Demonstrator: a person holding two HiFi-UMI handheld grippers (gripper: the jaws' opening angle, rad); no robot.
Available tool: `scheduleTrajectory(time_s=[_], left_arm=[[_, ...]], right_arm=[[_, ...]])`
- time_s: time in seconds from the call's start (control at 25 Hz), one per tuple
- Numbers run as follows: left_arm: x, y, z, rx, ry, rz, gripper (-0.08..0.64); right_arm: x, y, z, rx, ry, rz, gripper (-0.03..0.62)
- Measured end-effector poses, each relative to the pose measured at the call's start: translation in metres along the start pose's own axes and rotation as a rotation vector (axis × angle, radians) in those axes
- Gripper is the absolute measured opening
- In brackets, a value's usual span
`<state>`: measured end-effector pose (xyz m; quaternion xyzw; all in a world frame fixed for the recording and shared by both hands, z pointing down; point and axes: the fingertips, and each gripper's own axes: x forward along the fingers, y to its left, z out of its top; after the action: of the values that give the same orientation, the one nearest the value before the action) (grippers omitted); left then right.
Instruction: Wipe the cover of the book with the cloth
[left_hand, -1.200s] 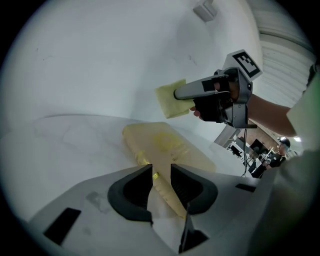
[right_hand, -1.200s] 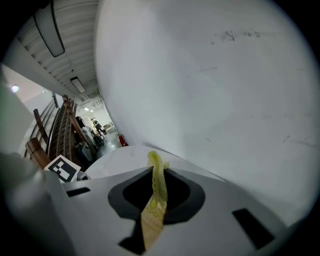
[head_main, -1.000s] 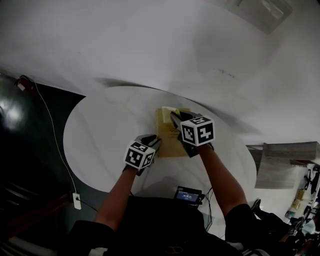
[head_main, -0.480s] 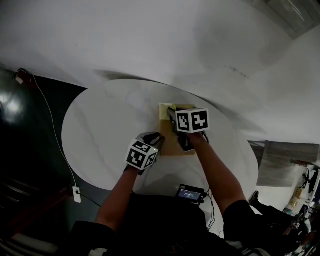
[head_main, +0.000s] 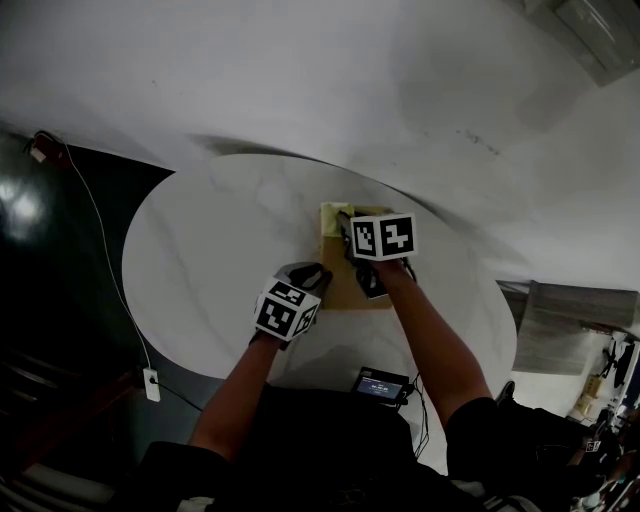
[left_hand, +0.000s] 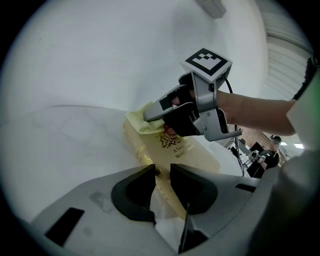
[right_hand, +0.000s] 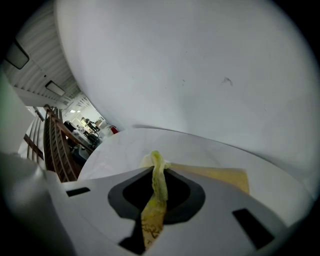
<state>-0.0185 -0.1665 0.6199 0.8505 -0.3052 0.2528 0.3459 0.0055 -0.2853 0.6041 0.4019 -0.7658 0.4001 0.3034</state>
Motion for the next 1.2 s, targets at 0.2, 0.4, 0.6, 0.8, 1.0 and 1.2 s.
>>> scheduleTrajectory(time_s=[0.2, 0.4, 0.6, 0.8, 1.0, 1.2], left_arm=[[-0.001, 0.0, 0.0, -0.012, 0.003, 0.008, 0.095], [0.001, 0.001, 0.0, -0.019, 0.001, 0.01, 0.094], [-0.001, 0.0, 0.0, -0.019, 0.001, 0.016, 0.094], [-0.001, 0.0, 0.0, -0.019, 0.001, 0.016, 0.094], [-0.001, -0.001, 0.001, -0.023, -0.003, 0.016, 0.094], [-0.001, -0.001, 0.0, -0.019, -0.005, 0.016, 0.094]], right_arm=[[-0.002, 0.0, 0.0, -0.01, -0.003, -0.005, 0.087], [-0.007, -0.009, -0.001, -0.009, -0.007, -0.015, 0.087], [-0.018, -0.025, -0.003, 0.006, -0.017, -0.036, 0.087], [-0.03, -0.044, -0.004, 0.025, -0.03, -0.063, 0.087], [-0.043, -0.064, -0.009, 0.058, -0.042, -0.087, 0.087], [-0.055, -0.083, -0.012, 0.078, -0.055, -0.118, 0.089]])
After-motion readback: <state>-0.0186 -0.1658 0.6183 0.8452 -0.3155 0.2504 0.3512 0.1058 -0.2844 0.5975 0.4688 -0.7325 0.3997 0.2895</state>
